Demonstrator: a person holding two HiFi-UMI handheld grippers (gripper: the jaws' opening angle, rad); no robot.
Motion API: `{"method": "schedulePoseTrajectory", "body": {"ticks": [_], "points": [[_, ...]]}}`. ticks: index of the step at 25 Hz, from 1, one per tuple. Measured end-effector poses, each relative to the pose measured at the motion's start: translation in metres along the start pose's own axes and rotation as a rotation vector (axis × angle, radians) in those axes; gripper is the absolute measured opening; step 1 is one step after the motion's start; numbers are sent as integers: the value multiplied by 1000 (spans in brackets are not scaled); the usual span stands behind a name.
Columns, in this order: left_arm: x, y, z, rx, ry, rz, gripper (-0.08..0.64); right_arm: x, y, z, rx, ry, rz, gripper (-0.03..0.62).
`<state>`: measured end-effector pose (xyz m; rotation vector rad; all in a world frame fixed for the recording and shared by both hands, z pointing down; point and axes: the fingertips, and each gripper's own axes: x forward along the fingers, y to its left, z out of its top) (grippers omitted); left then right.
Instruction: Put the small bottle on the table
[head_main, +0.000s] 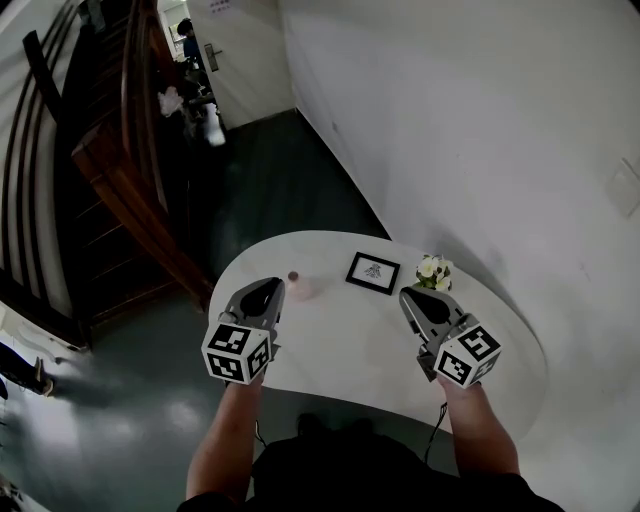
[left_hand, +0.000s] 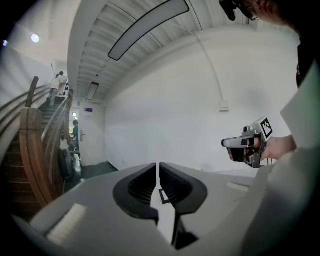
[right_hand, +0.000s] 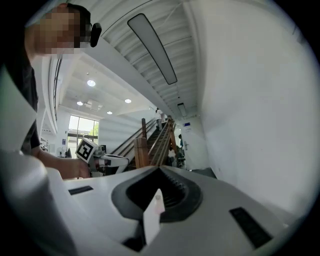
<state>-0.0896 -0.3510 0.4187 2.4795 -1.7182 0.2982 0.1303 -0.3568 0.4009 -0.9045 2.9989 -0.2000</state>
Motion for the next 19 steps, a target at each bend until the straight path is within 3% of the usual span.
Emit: {"method": "schedulePoseTrajectory", "body": {"ticks": [9, 19], "points": [[-17, 33, -22, -30, 17, 44, 31, 12, -3, -3, 0, -8, -27, 9], [-20, 34, -31, -40, 18, 15, 31, 38, 42, -25, 45, 18, 61, 9]]}}
